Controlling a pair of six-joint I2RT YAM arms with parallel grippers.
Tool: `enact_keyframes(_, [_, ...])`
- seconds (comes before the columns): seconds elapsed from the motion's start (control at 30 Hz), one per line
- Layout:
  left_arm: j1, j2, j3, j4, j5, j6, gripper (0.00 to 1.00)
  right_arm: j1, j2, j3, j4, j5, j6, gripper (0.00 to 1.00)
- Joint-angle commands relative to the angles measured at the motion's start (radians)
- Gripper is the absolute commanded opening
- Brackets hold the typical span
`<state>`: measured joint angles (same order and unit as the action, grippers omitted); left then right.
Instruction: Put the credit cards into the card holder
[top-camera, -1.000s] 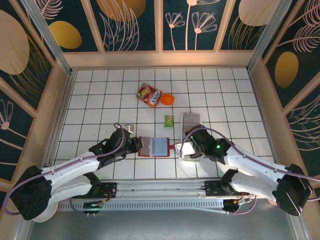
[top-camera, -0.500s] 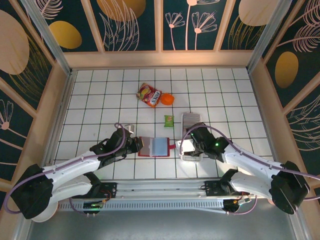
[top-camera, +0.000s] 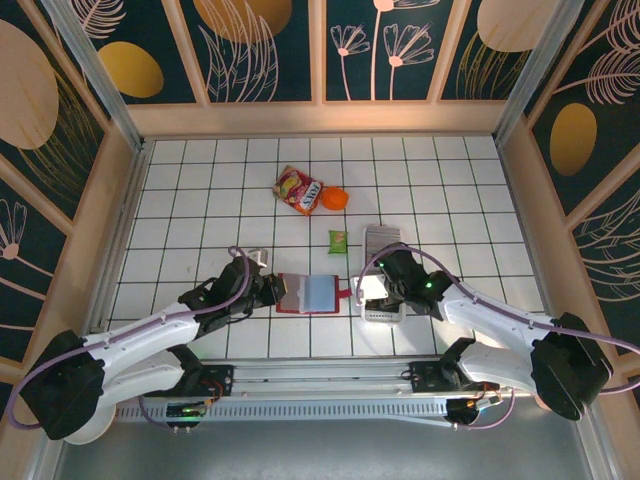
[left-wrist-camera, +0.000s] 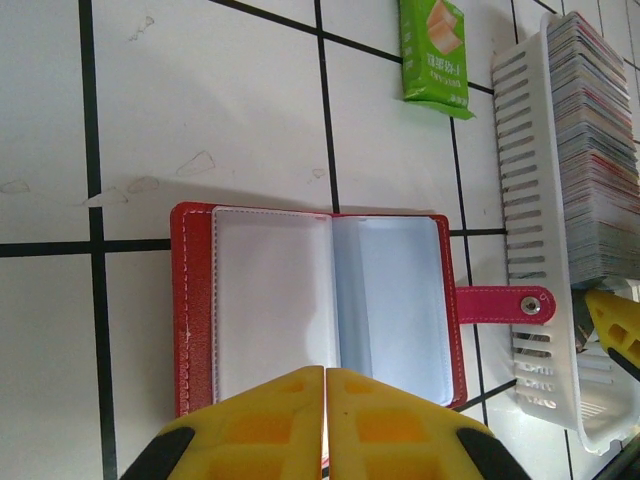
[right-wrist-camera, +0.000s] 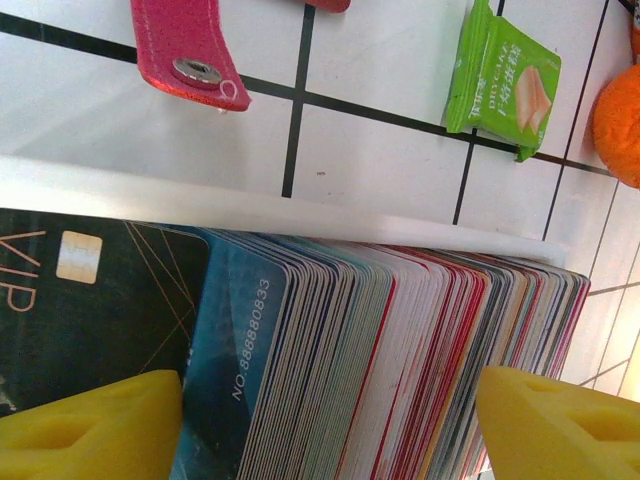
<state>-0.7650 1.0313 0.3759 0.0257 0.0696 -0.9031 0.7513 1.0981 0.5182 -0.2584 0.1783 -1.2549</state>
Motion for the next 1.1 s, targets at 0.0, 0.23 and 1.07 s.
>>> enact_keyframes(0.0, [-0.002, -0.019, -0.015, 0.011, -0.001, -0.013, 0.09, -0.024, -0.004, 0.033, 0.034, 0.069, -0.015, 0.74])
enact_keyframes(0.23, [-0.002, -0.023, -0.014, 0.01, -0.001, -0.015, 0.09, -0.03, -0.02, 0.035, 0.024, 0.066, -0.016, 0.56])
enact_keyframes(1.07, [-0.002, -0.017, -0.005, 0.009, -0.001, -0.019, 0.08, -0.024, -0.066, 0.081, -0.124, 0.0, 0.032, 0.0])
